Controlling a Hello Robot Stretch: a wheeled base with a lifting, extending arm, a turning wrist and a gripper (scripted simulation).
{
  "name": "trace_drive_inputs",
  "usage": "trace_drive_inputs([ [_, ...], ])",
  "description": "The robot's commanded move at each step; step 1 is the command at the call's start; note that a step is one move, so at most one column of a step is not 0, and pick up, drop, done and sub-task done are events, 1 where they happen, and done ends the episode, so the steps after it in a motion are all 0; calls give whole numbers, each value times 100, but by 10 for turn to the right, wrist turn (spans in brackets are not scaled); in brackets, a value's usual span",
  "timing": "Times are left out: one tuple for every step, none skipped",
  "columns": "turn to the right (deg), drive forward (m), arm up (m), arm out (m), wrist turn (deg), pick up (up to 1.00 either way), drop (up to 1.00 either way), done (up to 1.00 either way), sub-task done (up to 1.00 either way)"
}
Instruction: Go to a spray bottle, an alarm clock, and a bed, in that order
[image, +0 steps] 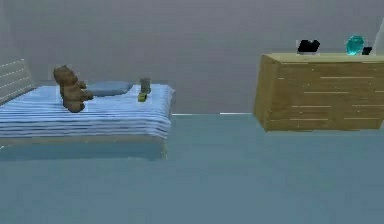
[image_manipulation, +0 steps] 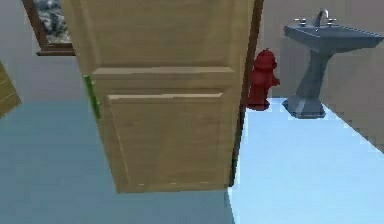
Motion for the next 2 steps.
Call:
trace_drive_inputs([
  [-30, 0, 0, 0, 0, 0, 0, 0, 0],
  [0, 75, 0, 0, 0, 0, 0, 0, 0],
])
